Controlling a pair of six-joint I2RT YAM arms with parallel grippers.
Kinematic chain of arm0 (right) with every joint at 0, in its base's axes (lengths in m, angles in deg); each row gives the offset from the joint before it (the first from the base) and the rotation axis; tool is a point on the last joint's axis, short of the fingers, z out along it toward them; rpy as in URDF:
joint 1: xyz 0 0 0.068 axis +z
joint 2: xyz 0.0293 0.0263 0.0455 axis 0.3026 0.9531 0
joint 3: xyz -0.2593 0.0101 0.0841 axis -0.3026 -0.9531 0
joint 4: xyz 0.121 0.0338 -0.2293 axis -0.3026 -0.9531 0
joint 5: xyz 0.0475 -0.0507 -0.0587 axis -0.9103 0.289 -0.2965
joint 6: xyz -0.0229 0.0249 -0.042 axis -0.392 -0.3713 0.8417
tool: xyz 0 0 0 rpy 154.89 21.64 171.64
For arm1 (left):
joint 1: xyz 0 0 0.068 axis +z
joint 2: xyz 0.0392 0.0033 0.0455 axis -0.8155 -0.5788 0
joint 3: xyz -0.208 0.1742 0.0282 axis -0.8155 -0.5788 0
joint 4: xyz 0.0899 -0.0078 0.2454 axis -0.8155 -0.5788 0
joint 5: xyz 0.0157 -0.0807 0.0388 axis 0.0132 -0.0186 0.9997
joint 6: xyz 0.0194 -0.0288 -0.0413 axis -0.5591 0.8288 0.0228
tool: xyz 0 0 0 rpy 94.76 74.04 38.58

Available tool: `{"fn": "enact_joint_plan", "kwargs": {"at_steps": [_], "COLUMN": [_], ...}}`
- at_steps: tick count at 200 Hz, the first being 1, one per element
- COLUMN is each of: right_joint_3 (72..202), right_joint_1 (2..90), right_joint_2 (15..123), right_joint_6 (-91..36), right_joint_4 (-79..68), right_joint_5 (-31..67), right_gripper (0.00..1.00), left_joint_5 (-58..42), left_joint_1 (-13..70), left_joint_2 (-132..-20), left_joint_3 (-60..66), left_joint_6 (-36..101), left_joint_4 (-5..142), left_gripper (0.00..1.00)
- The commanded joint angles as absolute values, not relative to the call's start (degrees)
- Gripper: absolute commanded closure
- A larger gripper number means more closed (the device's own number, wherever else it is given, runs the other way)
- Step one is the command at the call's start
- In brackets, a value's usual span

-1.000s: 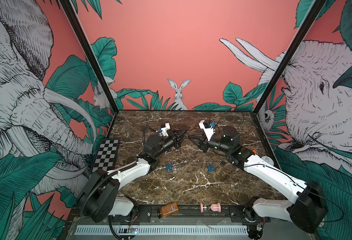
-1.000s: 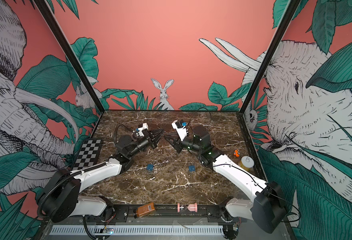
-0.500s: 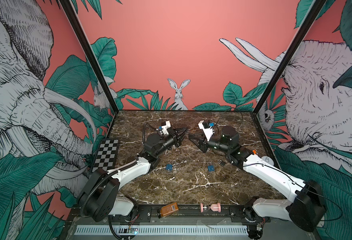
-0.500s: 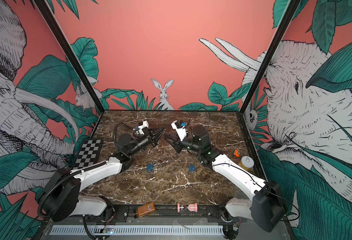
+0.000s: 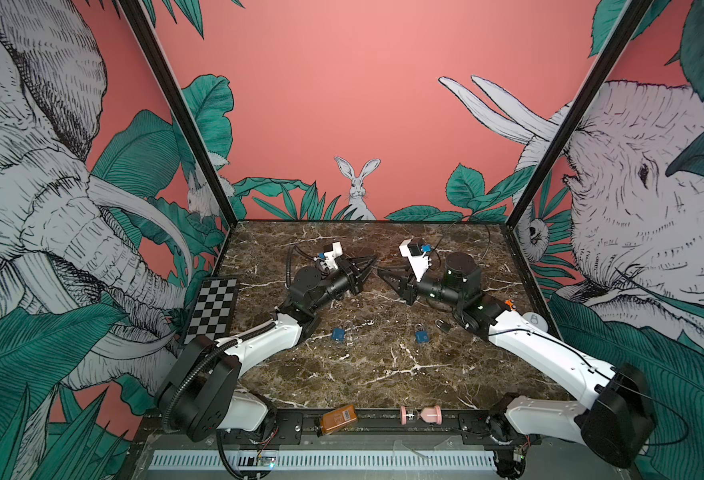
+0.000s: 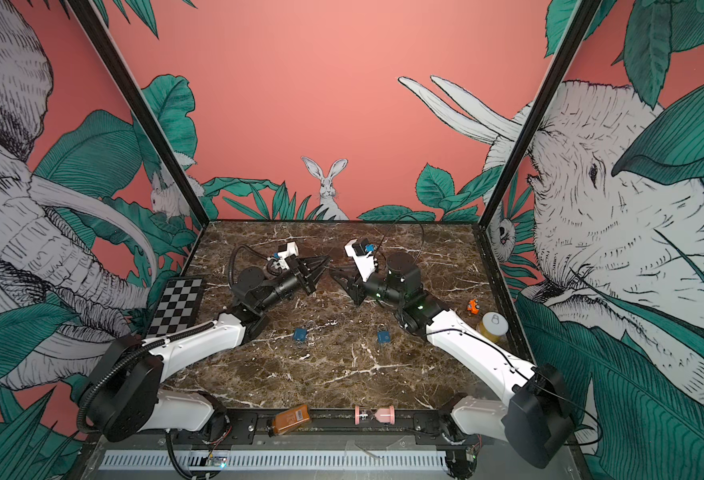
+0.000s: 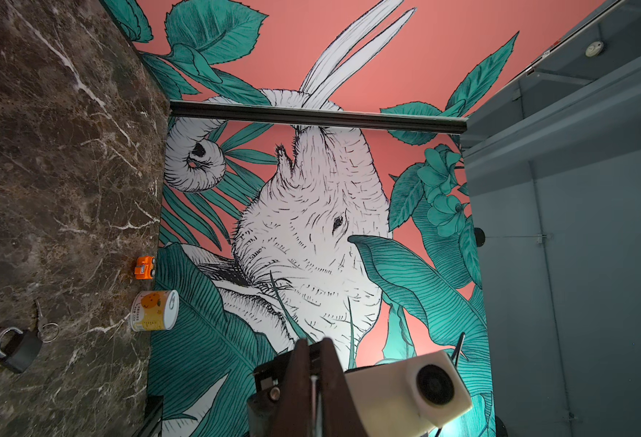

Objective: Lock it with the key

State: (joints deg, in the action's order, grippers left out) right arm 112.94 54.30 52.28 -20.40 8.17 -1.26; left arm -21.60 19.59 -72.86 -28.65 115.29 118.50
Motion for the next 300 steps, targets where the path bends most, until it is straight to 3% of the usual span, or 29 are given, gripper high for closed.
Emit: {"fn": "enact_joint_plan", "kwargs": {"at_steps": [1,44,59,76,93,105,112,122,147,159,181,196,220,260,300], "right_joint_3": [112.5,112.0,111.9,112.1,112.2,112.7,113.5,115.4,117.1,116.6,115.0,113.7,110.1,112.2,111.6], "right_joint_1": [54.0,54.0,54.0,54.0,53.5,52.7,52.4,51.9,50.6,49.9,48.3,46.7,45.4,45.3,45.1], "right_joint_2": [51.0,50.8,50.7,50.7,50.6,50.6,50.4,50.5,49.6,49.0,47.9,48.9,49.8,49.9,51.5], "right_joint_6": [-20.0,-20.3,-20.8,-22.2,-25.8,-30.6,-33.4,-37.1,-46.6,-51.3,-60.1,-69.1,-82.7,-78.9,-79.5], "right_joint_4": [9.8,10.0,10.1,9.5,9.4,8.8,7.4,3.1,-3.0,-3.9,-2.6,2.0,15.8,10.0,11.9], "right_joint_5": [-1.2,-1.5,-2.0,-1.1,-0.4,-1.1,-1.8,-2.5,-5.1,-6.6,-11.4,-17.8,-23.2,-26.1,-27.5], "right_gripper": [0.81,0.85,1.0,1.0,1.0,1.0,1.0,1.0,1.0,1.0,1.0,1.0,1.0,1.0,1.0], "left_joint_5": [-22.1,-21.8,-21.9,-22.6,-25.4,-28.3,-29.3,-31.3,-34.1,-31.4,-27.0,-31.3,-42.1,-49.2,-52.9], "left_joint_1": [19.7,19.7,19.6,20.0,22.1,25.0,26.7,28.6,30.1,29.4,29.1,29.1,29.1,28.5,27.8], "left_joint_2": [-72.5,-72.1,-72.3,-72.6,-73.3,-73.0,-72.7,-72.2,-70.6,-69.8,-68.1,-67.8,-68.5,-72.8,-75.0], "left_joint_3": [-27.4,-27.6,-27.3,-26.5,-25.6,-25.2,-25.1,-24.2,-16.2,-13.6,-15.4,-19.1,-23.4,-26.9,-27.5], "left_joint_6": [115.1,114.9,114.6,111.9,105.1,98.7,95.1,88.2,66.0,55.2,44.7,41.3,43.3,60.3,66.8], "left_joint_4": [121.5,121.3,121.3,121.0,120.4,116.4,115.0,112.9,91.2,83.4,82.6,89.8,103.4,126.2,133.5], "left_gripper": [1.0,1.0,1.0,1.0,0.49,0.28,0.24,0.23,0.24,0.25,0.25,0.27,0.28,0.28,0.32]}}
